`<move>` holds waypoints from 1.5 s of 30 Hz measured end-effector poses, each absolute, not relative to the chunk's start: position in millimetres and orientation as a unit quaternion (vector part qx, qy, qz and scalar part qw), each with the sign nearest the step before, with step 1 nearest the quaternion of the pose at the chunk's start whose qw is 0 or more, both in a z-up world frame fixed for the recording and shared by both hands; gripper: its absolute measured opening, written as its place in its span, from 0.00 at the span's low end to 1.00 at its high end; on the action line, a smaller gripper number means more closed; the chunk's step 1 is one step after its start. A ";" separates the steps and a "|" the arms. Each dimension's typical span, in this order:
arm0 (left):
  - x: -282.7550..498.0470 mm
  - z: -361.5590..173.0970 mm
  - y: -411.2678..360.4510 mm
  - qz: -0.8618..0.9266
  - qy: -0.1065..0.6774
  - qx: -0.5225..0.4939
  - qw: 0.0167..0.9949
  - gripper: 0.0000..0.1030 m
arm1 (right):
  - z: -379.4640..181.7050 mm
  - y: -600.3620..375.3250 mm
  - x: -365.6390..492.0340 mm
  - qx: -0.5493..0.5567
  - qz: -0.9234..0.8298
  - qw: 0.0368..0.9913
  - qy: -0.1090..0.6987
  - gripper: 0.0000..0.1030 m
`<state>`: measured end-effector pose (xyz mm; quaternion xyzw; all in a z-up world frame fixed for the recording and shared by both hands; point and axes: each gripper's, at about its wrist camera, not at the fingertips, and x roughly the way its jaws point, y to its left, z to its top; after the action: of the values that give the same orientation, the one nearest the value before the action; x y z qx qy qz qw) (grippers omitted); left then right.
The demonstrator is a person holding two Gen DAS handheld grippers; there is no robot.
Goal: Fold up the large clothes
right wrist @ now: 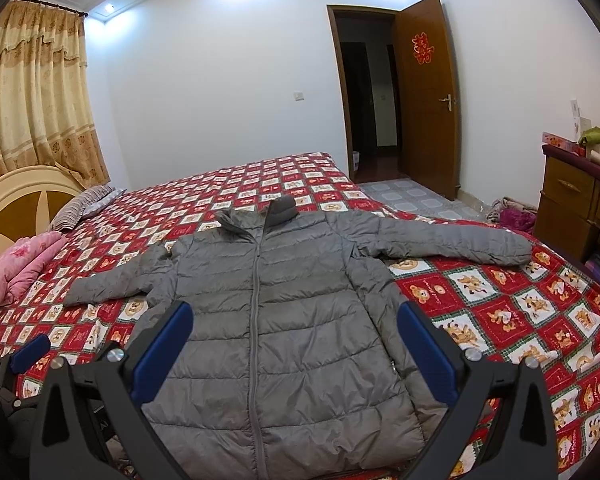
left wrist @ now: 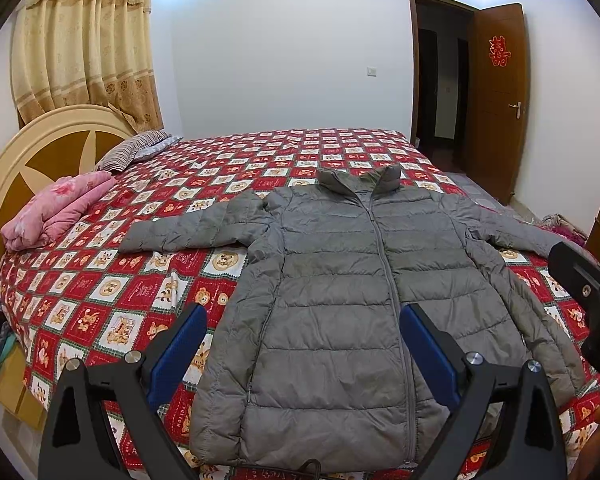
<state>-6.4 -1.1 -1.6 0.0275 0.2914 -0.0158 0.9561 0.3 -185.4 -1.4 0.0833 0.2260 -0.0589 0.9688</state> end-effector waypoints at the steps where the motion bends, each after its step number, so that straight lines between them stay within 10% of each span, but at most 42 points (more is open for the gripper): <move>1: -6.4 -1.8 -1.1 -0.016 0.292 0.028 0.956 0.94 | -1.7 -184.9 0.4 0.083 -0.059 0.969 0.226 1.00; 20: 46.0 -37.7 -4.9 -0.060 0.346 0.023 0.936 0.94 | -39.4 -216.5 39.9 0.111 -0.077 0.951 0.279 1.00; 30: 176.3 -25.1 26.2 -0.040 0.359 0.023 0.932 0.94 | -39.1 -428.1 73.8 0.296 -0.204 0.890 0.279 0.99; 45: 302.4 -126.0 96.3 0.037 0.390 -0.039 0.919 0.94 | -129.0 -660.3 119.5 0.484 -0.386 0.738 0.270 0.66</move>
<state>302.4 96.3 -126.0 -0.0393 0.3901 0.0375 0.9192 119.5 -660.3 -129.0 0.4835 0.2699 -0.3864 0.7376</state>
